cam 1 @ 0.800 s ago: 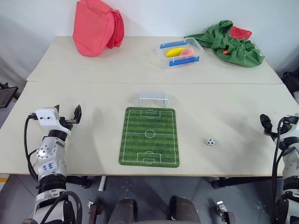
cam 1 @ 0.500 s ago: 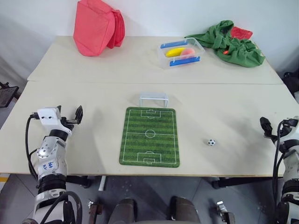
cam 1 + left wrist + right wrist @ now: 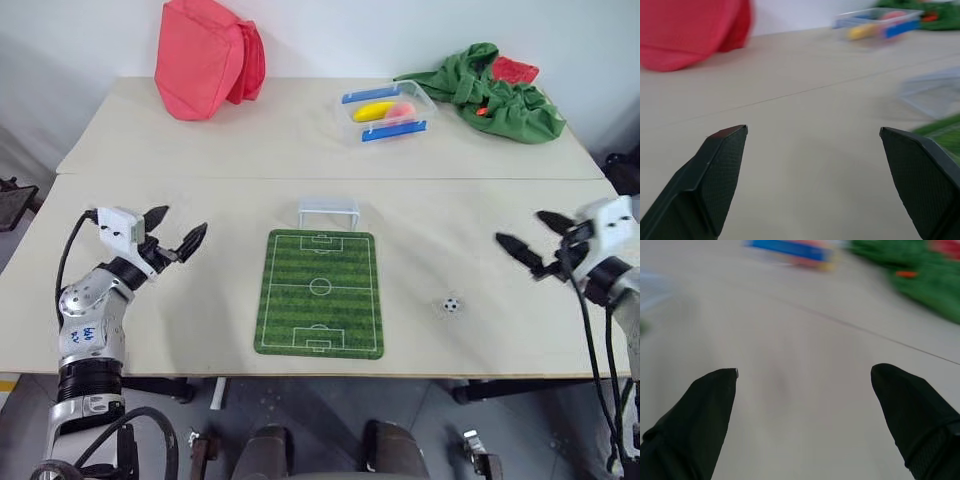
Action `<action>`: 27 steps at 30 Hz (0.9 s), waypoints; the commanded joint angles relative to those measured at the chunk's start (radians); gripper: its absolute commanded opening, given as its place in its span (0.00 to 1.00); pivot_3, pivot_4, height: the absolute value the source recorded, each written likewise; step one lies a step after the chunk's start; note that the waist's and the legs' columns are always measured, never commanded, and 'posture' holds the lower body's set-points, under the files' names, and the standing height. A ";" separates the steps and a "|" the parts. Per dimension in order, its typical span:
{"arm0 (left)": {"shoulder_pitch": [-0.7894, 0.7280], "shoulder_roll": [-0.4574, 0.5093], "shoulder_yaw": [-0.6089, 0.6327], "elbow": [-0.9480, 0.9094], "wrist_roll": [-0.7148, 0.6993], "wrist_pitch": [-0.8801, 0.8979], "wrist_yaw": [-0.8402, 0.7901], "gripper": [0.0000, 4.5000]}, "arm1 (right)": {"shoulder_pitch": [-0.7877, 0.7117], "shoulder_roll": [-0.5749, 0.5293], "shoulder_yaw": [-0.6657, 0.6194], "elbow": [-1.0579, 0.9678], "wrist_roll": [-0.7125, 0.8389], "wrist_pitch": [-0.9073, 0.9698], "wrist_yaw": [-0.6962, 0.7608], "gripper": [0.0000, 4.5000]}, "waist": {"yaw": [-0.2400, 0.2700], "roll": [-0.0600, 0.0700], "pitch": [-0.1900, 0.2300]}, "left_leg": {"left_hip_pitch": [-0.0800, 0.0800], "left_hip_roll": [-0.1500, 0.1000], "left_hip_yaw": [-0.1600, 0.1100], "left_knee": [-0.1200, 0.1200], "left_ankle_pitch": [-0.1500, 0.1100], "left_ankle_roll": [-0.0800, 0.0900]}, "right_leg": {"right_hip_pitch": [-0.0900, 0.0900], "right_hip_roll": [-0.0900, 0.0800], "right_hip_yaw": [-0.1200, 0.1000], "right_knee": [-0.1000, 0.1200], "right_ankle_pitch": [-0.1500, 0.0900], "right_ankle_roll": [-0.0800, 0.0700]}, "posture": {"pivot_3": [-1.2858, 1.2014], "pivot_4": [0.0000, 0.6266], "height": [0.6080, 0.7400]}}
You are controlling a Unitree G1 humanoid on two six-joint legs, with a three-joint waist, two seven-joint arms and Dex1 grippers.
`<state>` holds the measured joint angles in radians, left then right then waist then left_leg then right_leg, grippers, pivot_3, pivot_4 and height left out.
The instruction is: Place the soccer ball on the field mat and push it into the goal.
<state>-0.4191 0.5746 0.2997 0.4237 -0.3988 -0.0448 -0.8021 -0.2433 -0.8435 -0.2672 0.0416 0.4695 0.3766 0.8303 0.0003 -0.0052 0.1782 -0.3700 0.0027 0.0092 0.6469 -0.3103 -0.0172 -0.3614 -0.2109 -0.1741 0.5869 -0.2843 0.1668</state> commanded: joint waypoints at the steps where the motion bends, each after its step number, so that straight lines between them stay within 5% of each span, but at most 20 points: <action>1: 0.032 0.035 -0.014 -0.068 -0.046 0.005 -0.143 1.00 | 0.021 -0.042 0.056 -0.067 0.011 0.051 0.107 1.00 | 0.002 0.000 0.000 | 0.000 0.000 0.000 0.000 0.000 0.000 | 0.000 0.000 0.000 0.000 0.000 0.000 | 0.52 0.24 1.00; 20: 0.149 0.063 -0.015 -0.200 -0.049 0.093 -0.179 1.00 | 0.026 -0.024 0.236 0.072 -0.169 -0.125 0.302 1.00 | 0.000 -0.001 0.001 | 0.000 0.000 0.000 0.001 -0.001 0.000 | 0.000 0.000 0.000 0.000 0.000 0.000 | 0.52 0.24 1.00; 23: 0.139 0.058 -0.019 -0.197 -0.048 0.093 -0.176 1.00 | 0.025 -0.016 0.249 0.096 -0.197 -0.174 0.306 0.86 | -0.001 -0.001 0.001 | 0.000 0.000 0.000 0.002 -0.001 0.000 | 0.001 0.000 0.000 0.000 0.000 0.000 | 0.52 0.24 1.00; 27: 0.135 0.061 -0.017 -0.187 -0.050 0.087 -0.182 1.00 | 0.026 -0.006 0.245 0.111 -0.209 -0.222 0.305 0.56 | -0.001 -0.001 0.001 | 0.001 0.000 0.000 0.002 -0.001 0.000 | 0.001 0.000 0.000 0.000 0.000 0.000 | 0.52 0.24 1.00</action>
<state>-0.2708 0.6321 0.2654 0.2503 -0.4325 0.0529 -0.9794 -0.2261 -0.8551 -0.0284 0.1432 0.2778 0.1701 1.1378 -0.0005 -0.0060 0.1790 -0.3694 0.0030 0.0094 0.6488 -0.3108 -0.0170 -0.3605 -0.2108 -0.1738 0.5871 -0.2841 0.1672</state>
